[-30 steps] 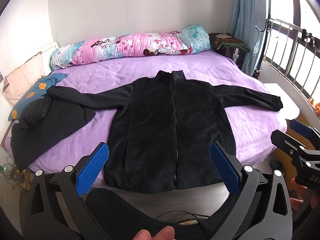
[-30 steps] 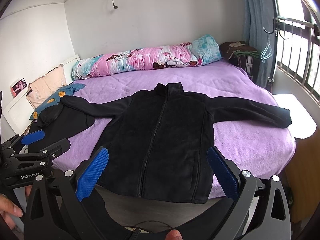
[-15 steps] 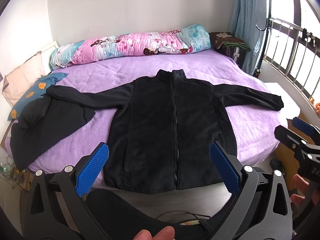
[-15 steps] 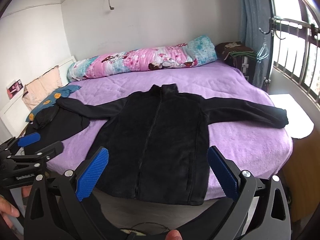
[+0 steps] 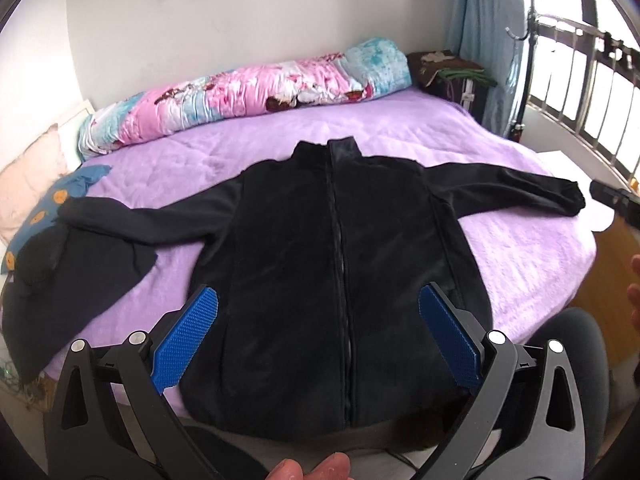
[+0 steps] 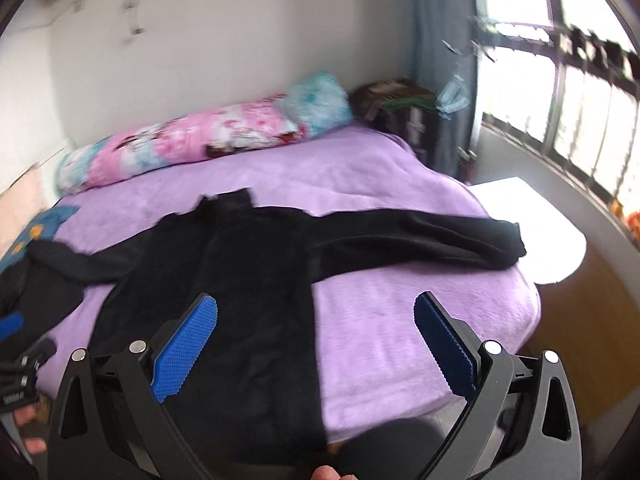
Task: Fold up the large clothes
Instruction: 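Reach the right gripper to the sleeve cuff and close on it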
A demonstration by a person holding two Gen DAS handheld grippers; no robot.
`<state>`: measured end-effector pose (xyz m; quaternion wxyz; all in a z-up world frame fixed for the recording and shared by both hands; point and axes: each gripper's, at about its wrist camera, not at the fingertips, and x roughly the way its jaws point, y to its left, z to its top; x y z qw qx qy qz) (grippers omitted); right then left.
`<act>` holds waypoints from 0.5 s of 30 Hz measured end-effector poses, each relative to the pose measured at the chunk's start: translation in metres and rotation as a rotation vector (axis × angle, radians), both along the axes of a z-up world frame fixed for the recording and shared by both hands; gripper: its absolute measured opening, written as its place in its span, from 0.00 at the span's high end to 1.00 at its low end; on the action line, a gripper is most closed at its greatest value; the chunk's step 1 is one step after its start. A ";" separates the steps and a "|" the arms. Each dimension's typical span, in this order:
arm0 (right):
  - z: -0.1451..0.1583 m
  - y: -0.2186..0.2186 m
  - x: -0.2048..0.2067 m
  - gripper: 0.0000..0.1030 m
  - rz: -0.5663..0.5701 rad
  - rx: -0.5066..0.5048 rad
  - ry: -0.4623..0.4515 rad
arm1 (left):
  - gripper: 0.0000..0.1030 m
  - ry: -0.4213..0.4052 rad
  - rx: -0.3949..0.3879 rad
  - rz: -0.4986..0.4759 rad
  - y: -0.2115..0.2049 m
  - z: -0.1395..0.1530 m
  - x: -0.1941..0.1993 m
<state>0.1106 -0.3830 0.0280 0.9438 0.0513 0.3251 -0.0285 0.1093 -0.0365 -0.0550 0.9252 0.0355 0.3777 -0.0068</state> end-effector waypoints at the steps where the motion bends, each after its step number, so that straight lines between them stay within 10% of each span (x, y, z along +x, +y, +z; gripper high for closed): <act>1: -0.005 -0.015 0.013 0.06 -0.025 0.018 0.002 | 0.06 0.006 -0.008 -0.004 -0.004 -0.005 0.009; 15: -0.102 -0.167 0.136 0.06 -0.256 0.069 0.079 | 0.06 0.028 -0.026 -0.098 -0.088 -0.084 0.174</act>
